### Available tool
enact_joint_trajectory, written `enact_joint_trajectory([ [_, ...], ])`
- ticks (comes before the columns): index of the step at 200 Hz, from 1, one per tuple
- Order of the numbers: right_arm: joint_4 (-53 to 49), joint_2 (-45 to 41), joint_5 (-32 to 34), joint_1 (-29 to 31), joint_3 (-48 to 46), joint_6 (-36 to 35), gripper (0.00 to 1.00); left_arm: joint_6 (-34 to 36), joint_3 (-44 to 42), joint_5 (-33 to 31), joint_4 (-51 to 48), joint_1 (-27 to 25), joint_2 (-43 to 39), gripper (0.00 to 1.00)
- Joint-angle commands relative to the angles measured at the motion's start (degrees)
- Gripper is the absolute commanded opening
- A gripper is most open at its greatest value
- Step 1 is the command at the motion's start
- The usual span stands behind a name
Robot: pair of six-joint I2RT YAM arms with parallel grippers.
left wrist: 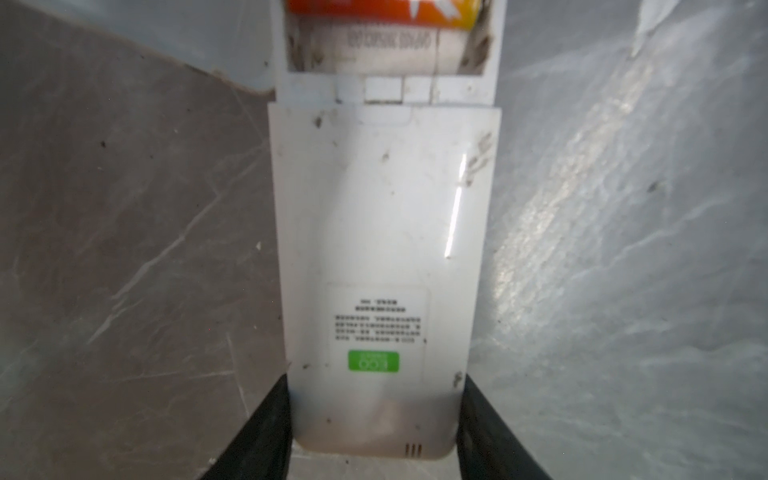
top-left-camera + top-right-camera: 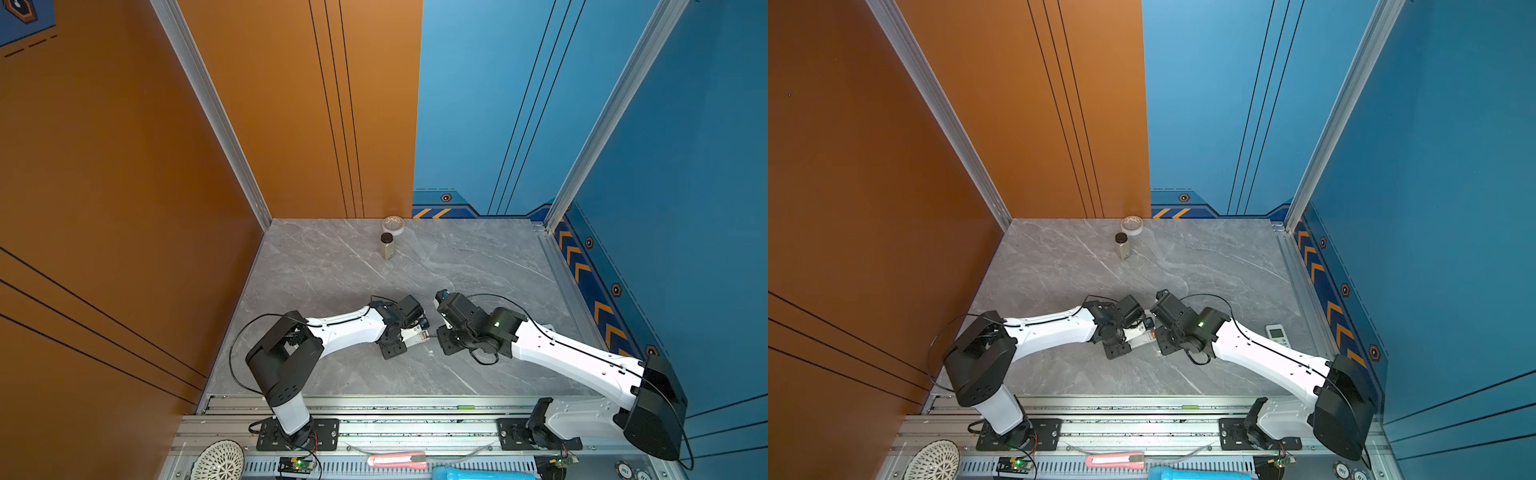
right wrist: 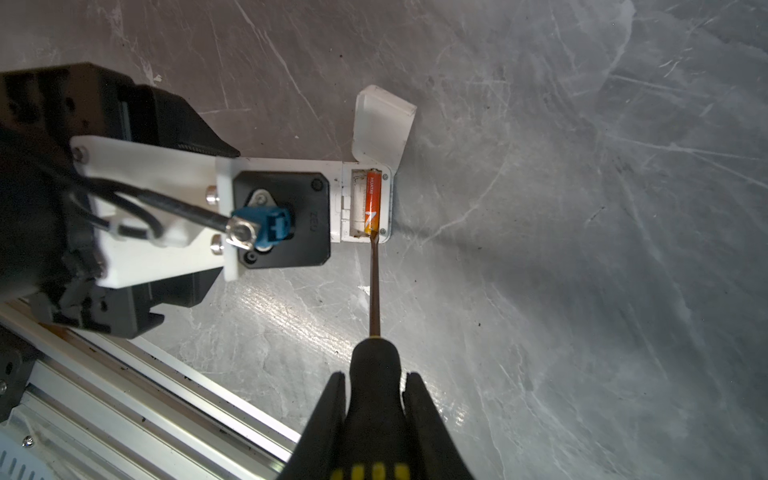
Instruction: Unload the batteries from the remote control
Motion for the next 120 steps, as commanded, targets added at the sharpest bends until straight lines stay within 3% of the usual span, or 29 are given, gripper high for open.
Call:
enact_joint_trajectory([
  [1, -3.0, 1.3, -3.2, 0.1, -0.7, -1.5, 0.00, 0.3, -0.6, -2.8, 0.1, 0.0, -2.2, 0.33],
  [66, -2.5, 2.7, -2.6, 0.2, 0.0, -0.9, 0.00, 0.5, -0.6, -1.5, 0.6, -0.4, -3.2, 0.33],
  [120, -2.0, -1.9, 0.8, -0.7, -0.9, 0.8, 0.00, -0.2, -3.2, -0.6, 0.5, -0.4, -3.9, 0.34],
])
